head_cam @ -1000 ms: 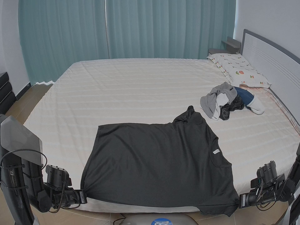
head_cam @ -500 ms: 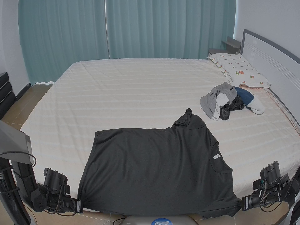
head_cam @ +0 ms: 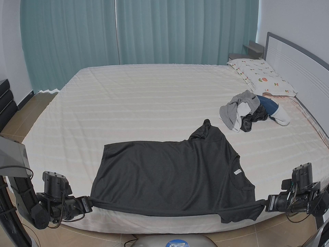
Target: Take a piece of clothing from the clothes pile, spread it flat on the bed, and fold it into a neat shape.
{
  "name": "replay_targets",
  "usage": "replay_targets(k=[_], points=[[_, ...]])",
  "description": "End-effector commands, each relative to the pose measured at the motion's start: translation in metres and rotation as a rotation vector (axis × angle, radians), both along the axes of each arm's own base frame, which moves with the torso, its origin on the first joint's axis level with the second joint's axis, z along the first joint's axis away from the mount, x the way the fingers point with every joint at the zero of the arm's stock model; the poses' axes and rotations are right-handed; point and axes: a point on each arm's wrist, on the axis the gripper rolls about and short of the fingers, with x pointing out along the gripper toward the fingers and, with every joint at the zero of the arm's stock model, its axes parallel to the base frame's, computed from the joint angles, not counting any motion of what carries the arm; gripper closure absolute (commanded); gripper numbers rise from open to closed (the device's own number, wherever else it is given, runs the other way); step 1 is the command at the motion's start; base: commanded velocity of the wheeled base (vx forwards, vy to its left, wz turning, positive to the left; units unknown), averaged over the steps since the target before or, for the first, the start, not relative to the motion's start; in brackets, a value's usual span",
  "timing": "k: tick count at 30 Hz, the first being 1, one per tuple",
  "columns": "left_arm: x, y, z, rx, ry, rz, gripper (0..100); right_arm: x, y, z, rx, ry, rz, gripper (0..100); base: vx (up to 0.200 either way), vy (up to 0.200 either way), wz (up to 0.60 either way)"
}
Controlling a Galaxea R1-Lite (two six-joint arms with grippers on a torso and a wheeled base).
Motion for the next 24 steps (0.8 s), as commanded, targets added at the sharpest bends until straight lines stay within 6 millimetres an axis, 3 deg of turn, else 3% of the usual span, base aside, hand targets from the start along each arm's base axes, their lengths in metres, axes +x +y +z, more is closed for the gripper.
replay_targets(k=[1,8,17,24], points=[[0.020,-0.003,0.008,-0.073,-0.073,0.059,100,0.026,0.001,0.016,0.050,-0.104,-0.049,100,0.000,0.000,0.00],[0.024,-0.005,0.004,-0.088,-0.063,0.067,100,0.035,0.001,0.006,0.041,-0.065,-0.060,100,0.000,0.000,0.00],[0.048,-0.009,-0.003,-0.191,-0.065,0.172,100,0.057,-0.002,-0.003,0.047,-0.100,-0.087,100,0.000,0.000,0.00],[0.066,-0.011,-0.019,-0.211,-0.043,0.202,100,0.080,-0.001,-0.025,0.063,-0.121,-0.105,100,0.000,0.000,0.00]])
